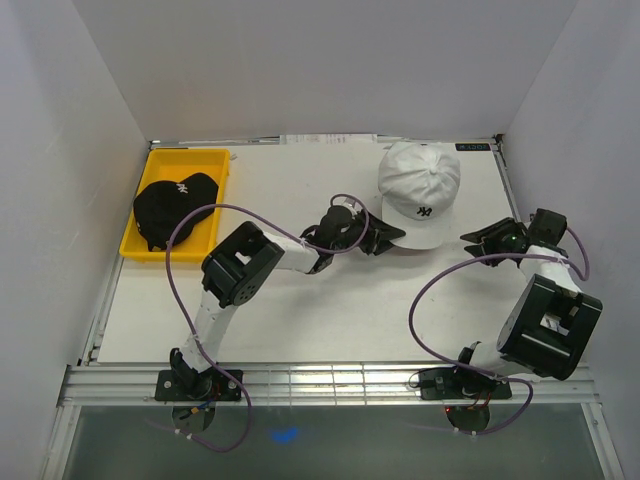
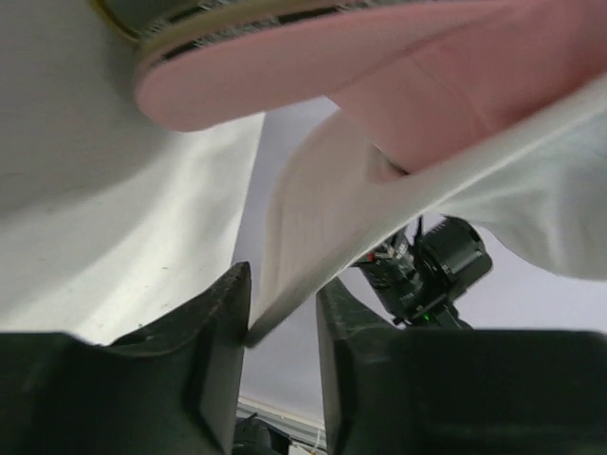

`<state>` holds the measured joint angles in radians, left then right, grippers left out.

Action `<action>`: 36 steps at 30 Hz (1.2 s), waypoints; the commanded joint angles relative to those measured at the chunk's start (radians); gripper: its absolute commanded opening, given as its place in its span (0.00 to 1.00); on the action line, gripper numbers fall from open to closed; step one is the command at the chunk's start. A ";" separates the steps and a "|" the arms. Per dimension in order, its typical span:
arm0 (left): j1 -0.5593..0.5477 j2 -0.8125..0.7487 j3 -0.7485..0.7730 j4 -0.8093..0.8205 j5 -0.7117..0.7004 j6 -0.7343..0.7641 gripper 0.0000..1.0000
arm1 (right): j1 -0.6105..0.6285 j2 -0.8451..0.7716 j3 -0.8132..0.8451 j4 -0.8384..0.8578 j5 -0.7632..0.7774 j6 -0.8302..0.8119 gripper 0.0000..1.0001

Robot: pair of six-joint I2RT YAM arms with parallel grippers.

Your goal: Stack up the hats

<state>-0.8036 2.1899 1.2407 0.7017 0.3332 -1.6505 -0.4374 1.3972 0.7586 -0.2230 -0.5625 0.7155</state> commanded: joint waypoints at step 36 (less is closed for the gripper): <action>0.172 -0.266 0.504 -0.795 -0.022 0.692 0.60 | 0.177 0.304 0.561 -0.030 0.368 0.051 0.50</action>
<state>-0.6571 1.9057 1.5528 0.1017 0.3744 -1.1194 -0.2859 1.6749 1.2568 -0.2840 -0.2741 0.7414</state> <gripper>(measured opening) 0.599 0.501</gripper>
